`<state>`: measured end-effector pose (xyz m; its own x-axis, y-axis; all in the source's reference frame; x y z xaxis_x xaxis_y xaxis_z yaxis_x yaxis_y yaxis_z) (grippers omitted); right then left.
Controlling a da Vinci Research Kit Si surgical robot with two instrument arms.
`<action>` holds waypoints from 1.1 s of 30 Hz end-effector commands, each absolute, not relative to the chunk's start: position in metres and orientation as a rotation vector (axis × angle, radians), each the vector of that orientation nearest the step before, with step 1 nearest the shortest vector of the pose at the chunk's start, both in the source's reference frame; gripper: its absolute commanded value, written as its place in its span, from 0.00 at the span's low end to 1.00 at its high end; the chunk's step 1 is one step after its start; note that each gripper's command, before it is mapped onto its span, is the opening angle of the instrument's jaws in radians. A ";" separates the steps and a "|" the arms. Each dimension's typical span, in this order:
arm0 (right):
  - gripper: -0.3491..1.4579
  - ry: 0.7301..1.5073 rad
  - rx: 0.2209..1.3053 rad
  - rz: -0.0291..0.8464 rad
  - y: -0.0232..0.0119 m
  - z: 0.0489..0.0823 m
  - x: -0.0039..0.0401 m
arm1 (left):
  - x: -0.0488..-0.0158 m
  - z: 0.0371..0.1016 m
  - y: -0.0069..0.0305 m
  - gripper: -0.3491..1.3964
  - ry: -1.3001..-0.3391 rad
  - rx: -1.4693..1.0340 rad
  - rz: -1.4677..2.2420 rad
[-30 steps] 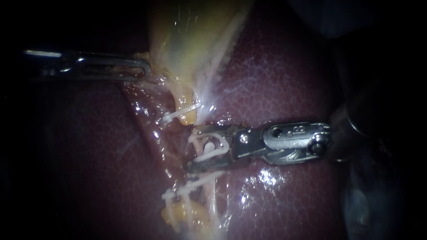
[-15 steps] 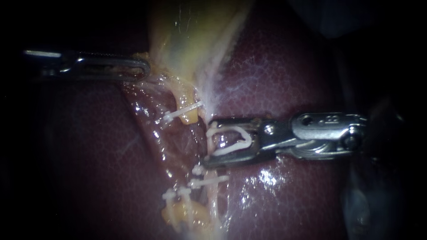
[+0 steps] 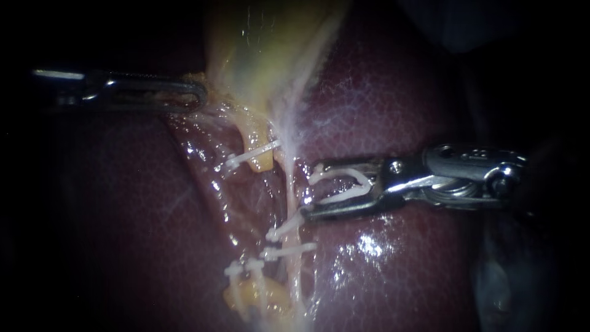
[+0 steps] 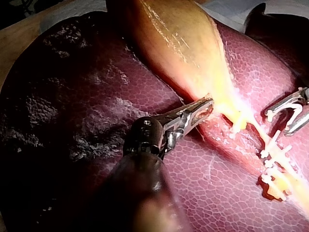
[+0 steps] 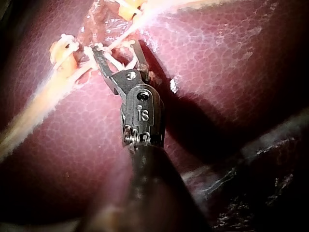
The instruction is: Clipping third clip right tube
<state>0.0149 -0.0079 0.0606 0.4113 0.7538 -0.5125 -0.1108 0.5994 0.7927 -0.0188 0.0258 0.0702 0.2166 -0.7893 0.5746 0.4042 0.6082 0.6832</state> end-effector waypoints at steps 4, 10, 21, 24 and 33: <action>0.46 0.997 0.793 0.640 -0.0080 0.0630 0.0151 | -0.0189 0.0702 0.0258 0.00 -1.058 0.433 -0.863; 0.46 1.009 0.846 0.691 -0.0080 0.0653 0.0162 | -0.0189 0.0702 0.0258 0.00 -1.058 0.433 -0.863; 0.46 1.006 0.877 0.724 -0.0087 0.0675 0.0190 | -0.0190 0.0703 0.0257 0.00 -1.058 0.432 -0.864; 0.46 1.030 0.898 0.730 -0.0089 0.0677 0.0197 | -0.0191 0.0703 0.0258 0.00 -1.058 0.431 -0.864; 0.46 1.165 1.064 0.769 -0.0089 0.0676 0.0210 | -0.0191 0.0703 0.0258 0.00 -1.058 0.431 -0.865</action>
